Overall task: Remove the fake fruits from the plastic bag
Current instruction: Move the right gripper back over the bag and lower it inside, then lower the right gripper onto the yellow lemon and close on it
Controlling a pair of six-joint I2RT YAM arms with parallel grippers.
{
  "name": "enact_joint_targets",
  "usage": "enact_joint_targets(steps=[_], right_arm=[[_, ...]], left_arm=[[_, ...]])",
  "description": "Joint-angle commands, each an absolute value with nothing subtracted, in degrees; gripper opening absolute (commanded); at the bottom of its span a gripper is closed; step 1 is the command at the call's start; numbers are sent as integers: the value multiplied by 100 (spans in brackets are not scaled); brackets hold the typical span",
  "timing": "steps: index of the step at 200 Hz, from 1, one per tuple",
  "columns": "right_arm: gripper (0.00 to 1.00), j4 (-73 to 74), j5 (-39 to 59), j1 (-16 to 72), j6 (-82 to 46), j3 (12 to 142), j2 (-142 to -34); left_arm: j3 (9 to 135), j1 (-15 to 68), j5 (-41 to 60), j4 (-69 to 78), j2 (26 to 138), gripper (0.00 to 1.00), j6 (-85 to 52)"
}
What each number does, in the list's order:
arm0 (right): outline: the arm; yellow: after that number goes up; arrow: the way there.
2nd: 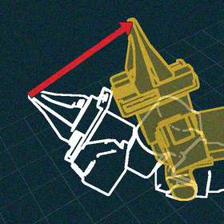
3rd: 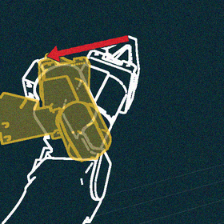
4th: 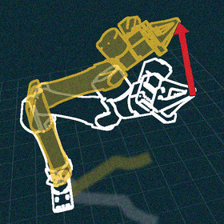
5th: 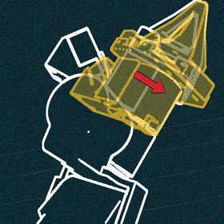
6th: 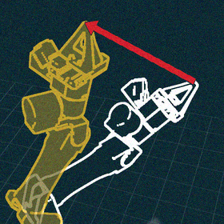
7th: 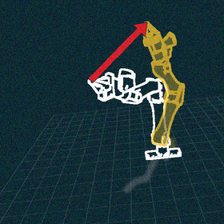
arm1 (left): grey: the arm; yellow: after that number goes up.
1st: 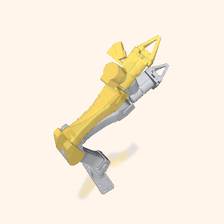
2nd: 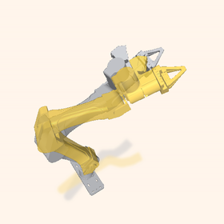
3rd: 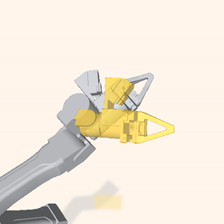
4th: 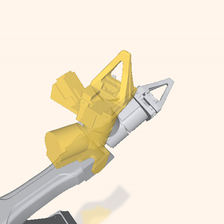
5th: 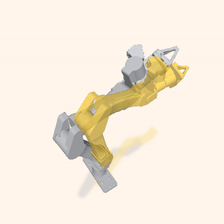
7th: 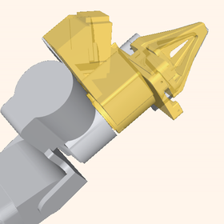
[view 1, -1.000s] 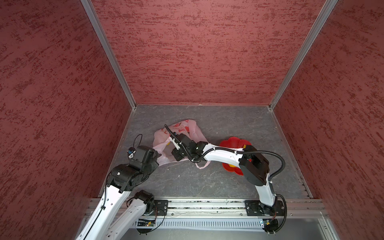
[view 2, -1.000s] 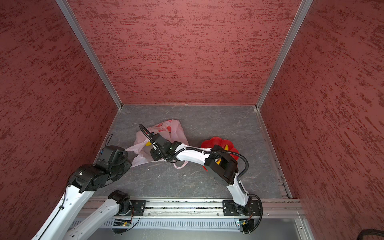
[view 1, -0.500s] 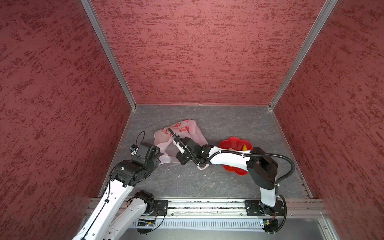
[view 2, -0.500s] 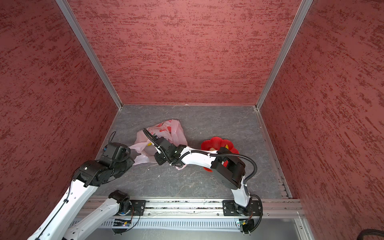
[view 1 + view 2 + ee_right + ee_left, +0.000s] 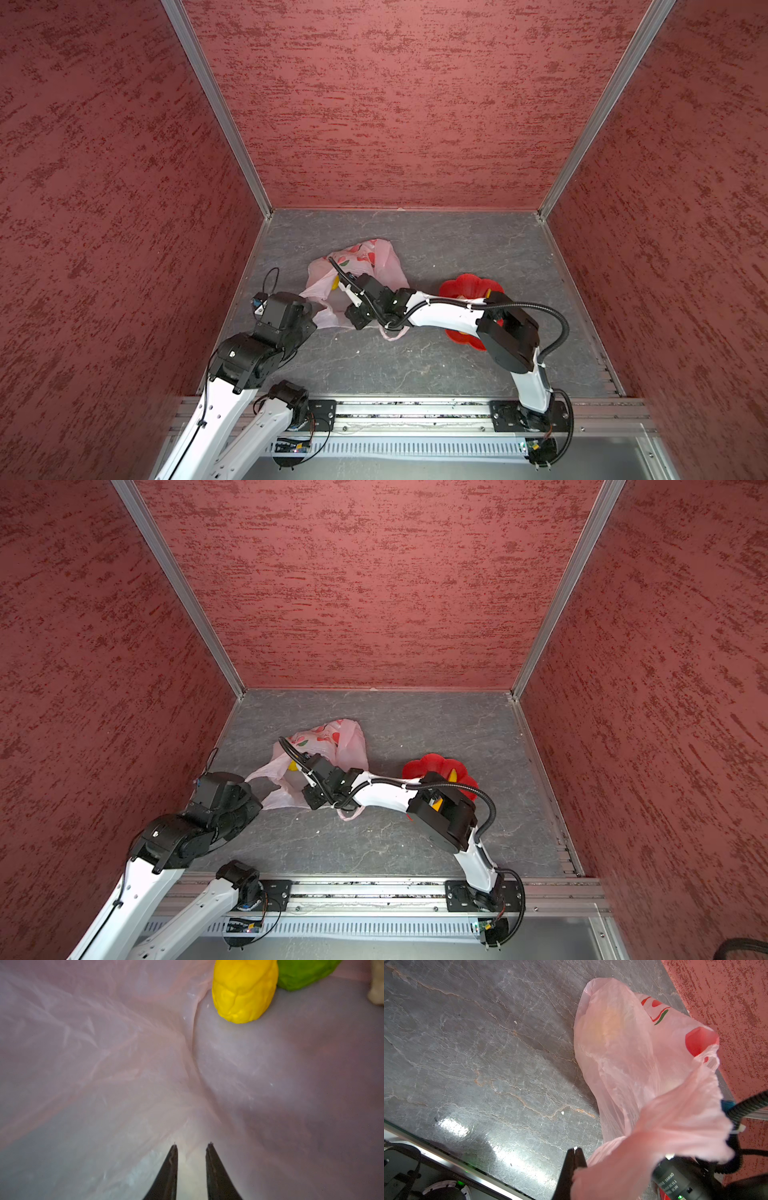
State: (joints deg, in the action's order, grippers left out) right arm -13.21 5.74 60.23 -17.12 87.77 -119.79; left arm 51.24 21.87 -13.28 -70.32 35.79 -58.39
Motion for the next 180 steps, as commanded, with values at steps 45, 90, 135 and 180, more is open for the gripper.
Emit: enact_joint_targets(steps=[45, 90, 135, 180], right_arm=[[42, -1507, 117, 5850, -2275, 10154, -12904], [57, -1604, -172, 5701, -2787, 10952, -13536], [68, -1285, -388, 5656, -3101, 11001, -13660], [76, -688, -177, 5649, -3190, 10857, -13674]], left_arm=[[4940, 2177, -1441, -7840, 3131, 0, -6151], [4874, 2180, -1376, -7791, 3003, 0, -6148], [4639, 2179, -1133, -7539, 2786, 0, -6143], [4493, 2173, -1005, -7375, 2786, 0, -6026]])
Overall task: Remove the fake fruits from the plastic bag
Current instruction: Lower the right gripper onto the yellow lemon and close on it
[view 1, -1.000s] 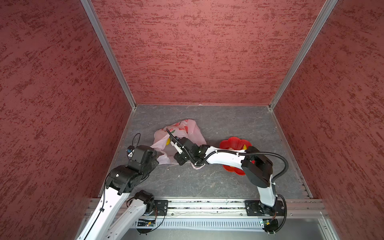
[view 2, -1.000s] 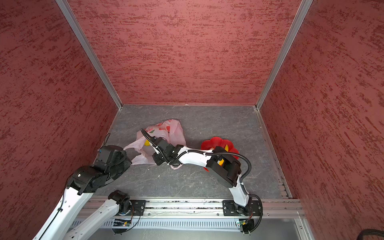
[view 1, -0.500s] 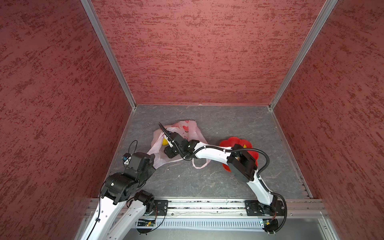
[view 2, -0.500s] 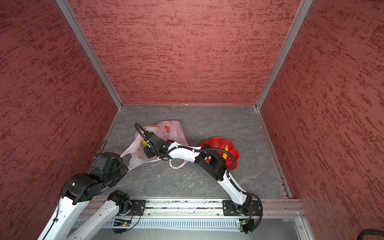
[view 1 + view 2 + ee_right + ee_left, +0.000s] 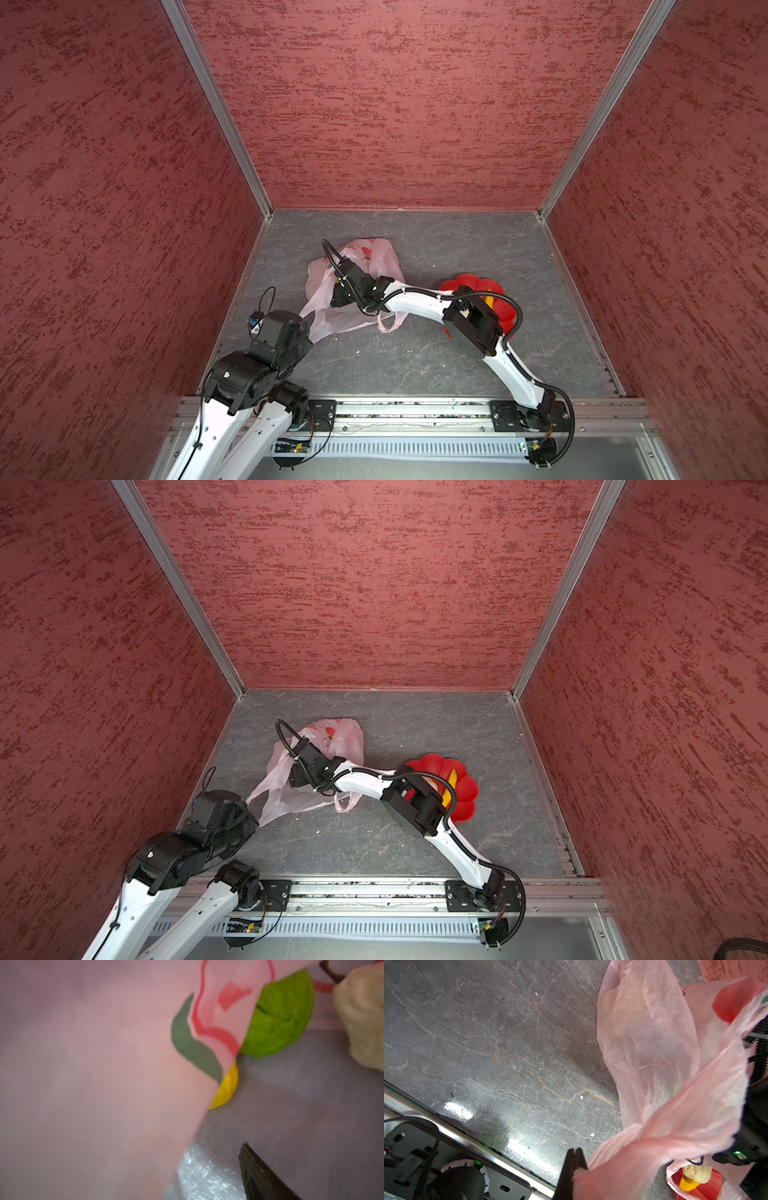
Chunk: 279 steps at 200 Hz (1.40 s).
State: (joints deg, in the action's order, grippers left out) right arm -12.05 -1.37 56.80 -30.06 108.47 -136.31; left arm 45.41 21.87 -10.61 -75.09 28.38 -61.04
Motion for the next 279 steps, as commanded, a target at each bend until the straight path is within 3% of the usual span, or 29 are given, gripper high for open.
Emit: enact_joint_targets(steps=[1, 149, 279], right_arm=[[76, -682, -176, 5655, -3195, 10856, -13679], [87, -508, -506, 5633, -3410, 11549, -14340], [89, -786, -711, 5445, -3528, 12436, -14984]], left_arm=[[4488, 2176, -1012, -7379, 2786, 0, -6028], [4114, 2180, -713, -6891, 2602, 0, -5872], [3948, 2179, -501, -6892, 2506, 0, -5983]])
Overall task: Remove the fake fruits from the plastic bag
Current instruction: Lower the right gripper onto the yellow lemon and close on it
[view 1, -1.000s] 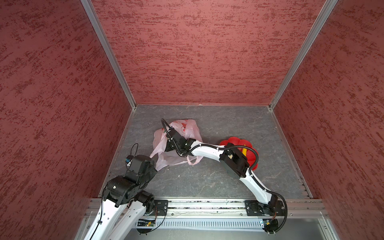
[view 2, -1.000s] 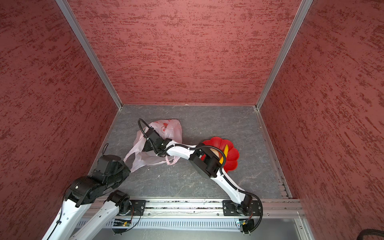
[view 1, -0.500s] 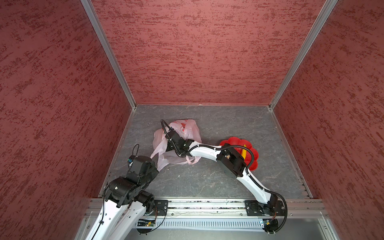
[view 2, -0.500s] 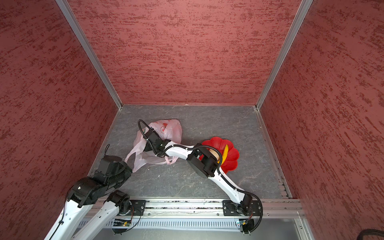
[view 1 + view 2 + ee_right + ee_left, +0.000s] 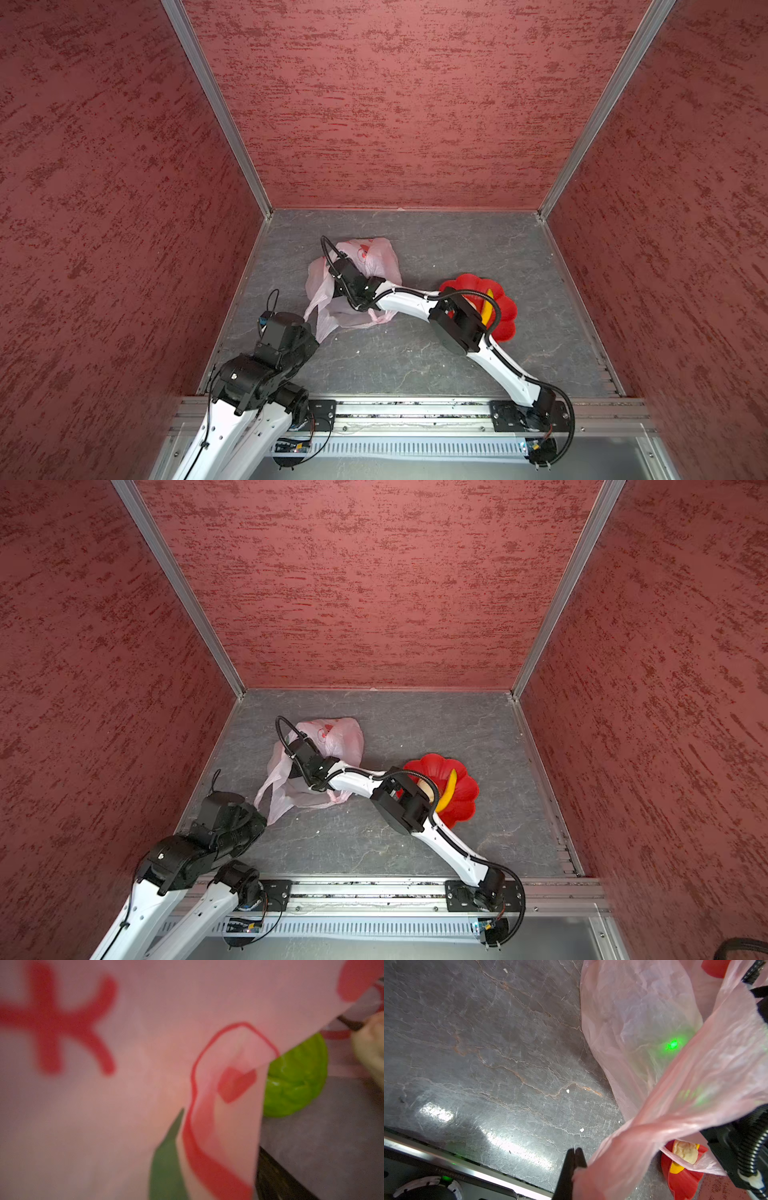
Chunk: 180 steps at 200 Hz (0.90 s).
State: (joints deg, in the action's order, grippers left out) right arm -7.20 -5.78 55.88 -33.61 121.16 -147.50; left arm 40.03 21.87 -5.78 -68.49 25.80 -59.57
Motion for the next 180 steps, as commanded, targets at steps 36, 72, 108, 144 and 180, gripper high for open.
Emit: enact_joint_targets(steps=[36, 72, 108, 144, 180], right_arm=[[88, -860, -672, 5388, -3571, 12648, -15141], [84, -892, -716, 5361, -3603, 12746, -15205], [76, -879, -698, 5327, -3629, 12745, -15228], [66, -934, -634, 5309, -3613, 12742, -15206], [59, -786, -606, 5308, -3582, 12384, -14932]], left_arm=[[3925, 2178, -494, -6891, 2539, 0, -5990], [3929, 2175, -492, -6864, 2579, 0, -5985], [3928, 2170, -491, -6859, 2587, 0, -5979], [3930, 2170, -501, -6830, 2591, 0, -5969], [3955, 2162, -531, -6711, 2627, 0, -5913]])
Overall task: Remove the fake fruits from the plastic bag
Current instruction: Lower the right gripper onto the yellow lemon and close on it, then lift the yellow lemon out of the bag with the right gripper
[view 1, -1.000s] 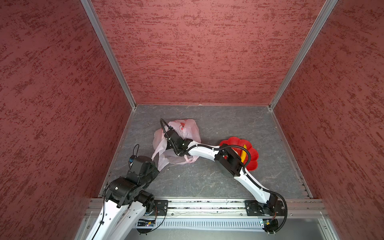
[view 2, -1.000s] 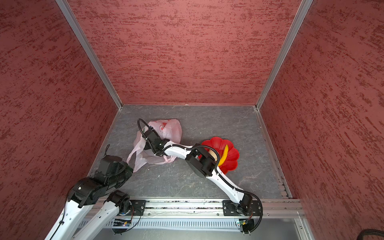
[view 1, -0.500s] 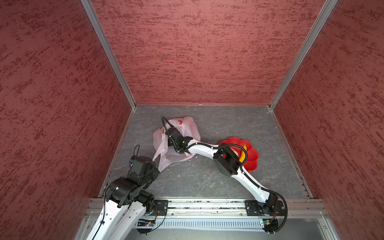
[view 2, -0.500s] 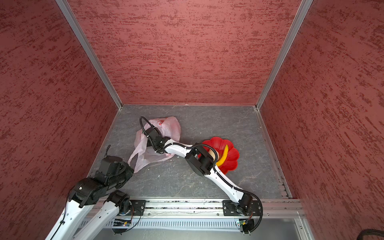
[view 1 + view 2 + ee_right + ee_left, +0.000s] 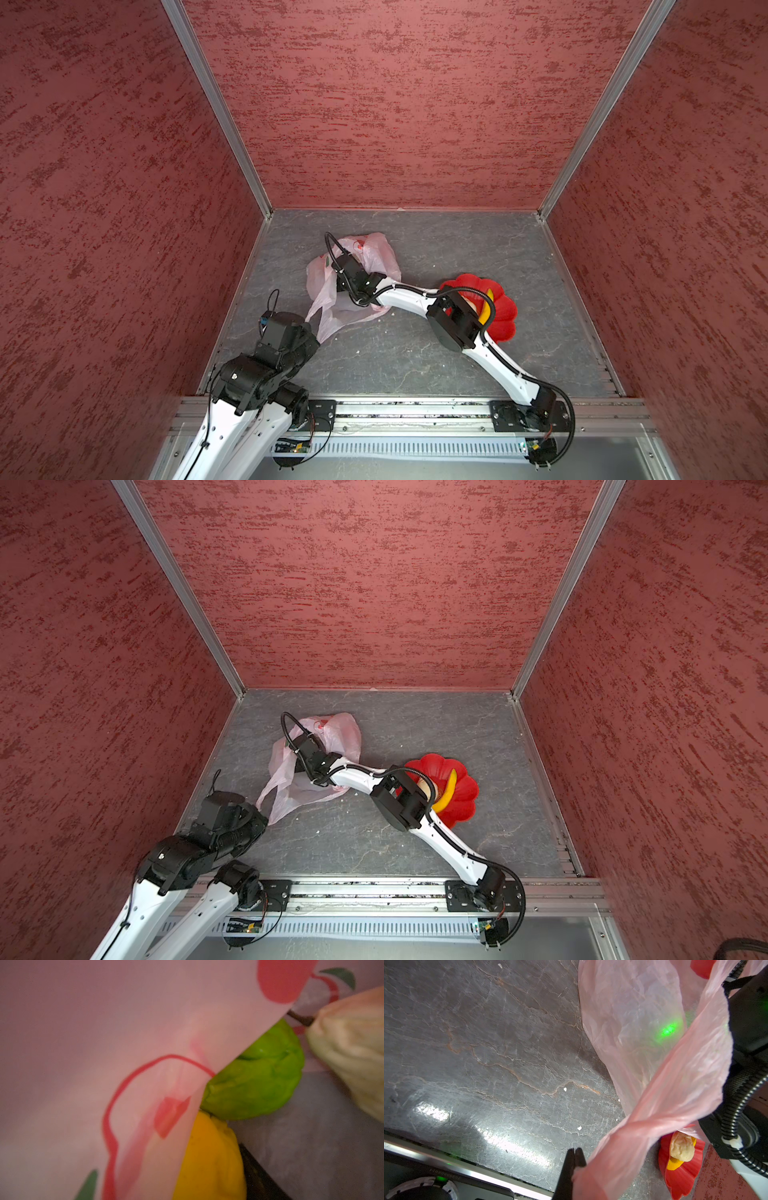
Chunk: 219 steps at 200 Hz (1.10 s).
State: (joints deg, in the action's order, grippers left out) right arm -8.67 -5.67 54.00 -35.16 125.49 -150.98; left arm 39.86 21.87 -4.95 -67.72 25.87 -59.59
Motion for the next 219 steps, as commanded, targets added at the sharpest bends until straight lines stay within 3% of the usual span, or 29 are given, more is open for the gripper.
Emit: enact_joint_targets(steps=[1, 50, 111, 219], right_arm=[[59, -775, -606, 5308, -3580, 12362, -14919], [48, -382, -486, 5309, -3589, 11597, -14372], [45, -257, -221, 5327, -3665, 10997, -13872], [45, 99, -247, 5353, -3572, 8790, -12131]], left_arm=[[3955, 2166, -529, -6709, 2627, 0, -5914], [3947, 2162, -521, -6628, 2641, 0, -5871], [3968, 2140, -546, -6389, 2703, 0, -5796], [4187, 1904, -365, -5353, 3442, 0, -5120]])
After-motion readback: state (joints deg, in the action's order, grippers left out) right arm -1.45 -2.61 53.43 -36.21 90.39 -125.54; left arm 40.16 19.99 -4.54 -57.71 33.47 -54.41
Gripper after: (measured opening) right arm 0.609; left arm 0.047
